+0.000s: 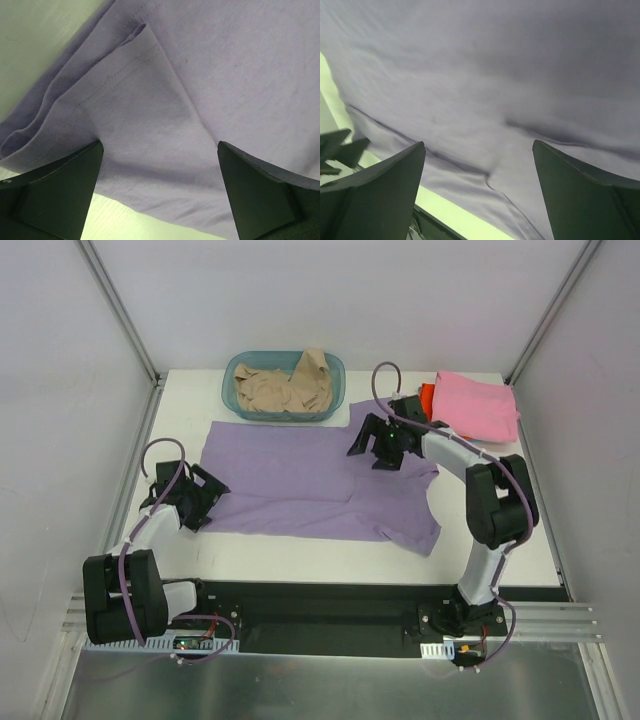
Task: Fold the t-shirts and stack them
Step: Fold the tshirt
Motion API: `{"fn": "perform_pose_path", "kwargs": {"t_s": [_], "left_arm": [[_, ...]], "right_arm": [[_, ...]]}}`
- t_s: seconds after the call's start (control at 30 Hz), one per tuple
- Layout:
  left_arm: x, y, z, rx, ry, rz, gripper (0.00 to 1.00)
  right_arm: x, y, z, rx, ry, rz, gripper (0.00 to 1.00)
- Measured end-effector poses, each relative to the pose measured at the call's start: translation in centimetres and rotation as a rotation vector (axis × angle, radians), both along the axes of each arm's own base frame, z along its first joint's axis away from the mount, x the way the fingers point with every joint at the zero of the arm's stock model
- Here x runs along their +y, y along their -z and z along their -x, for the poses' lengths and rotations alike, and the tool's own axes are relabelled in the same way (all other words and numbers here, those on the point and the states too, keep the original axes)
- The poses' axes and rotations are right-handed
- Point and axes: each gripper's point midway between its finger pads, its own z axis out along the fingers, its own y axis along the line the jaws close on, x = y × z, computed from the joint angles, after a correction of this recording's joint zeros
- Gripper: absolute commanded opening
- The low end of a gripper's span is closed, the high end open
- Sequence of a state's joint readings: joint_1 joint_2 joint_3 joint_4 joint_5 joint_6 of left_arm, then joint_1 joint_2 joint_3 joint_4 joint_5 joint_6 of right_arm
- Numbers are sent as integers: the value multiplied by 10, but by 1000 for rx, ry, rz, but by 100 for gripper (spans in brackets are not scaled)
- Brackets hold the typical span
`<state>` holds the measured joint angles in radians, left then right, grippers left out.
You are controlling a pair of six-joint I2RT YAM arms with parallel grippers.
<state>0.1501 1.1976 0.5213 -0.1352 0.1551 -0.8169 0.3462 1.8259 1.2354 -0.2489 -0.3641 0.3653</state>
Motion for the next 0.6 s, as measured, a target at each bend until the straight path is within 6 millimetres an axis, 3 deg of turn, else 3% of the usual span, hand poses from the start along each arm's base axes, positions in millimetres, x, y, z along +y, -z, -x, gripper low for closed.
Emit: {"fn": "perform_pose_path", "kwargs": {"t_s": [0.17, 0.27, 0.33, 0.47, 0.5, 0.6], "left_arm": [[0, -2, 0, -7, 5, -3, 99], [0, -7, -1, -29, 13, -12, 99], [0, -12, -2, -47, 18, -14, 100], [-3, -15, -2, -61, 33, -6, 99], [-3, -15, -2, -59, 35, -4, 99], [-3, -11, -2, -45, 38, -3, 99]], "right_arm": [[11, -14, -46, -61, 32, 17, 95], [0, -17, -45, -70, 44, 74, 95], [-13, -16, -30, -68, 52, 126, 95], [-61, -13, 40, -22, 80, 252, 87], [-73, -14, 56, -14, 93, 270, 81], [-105, -8, 88, 20, 142, 316, 78]]}}
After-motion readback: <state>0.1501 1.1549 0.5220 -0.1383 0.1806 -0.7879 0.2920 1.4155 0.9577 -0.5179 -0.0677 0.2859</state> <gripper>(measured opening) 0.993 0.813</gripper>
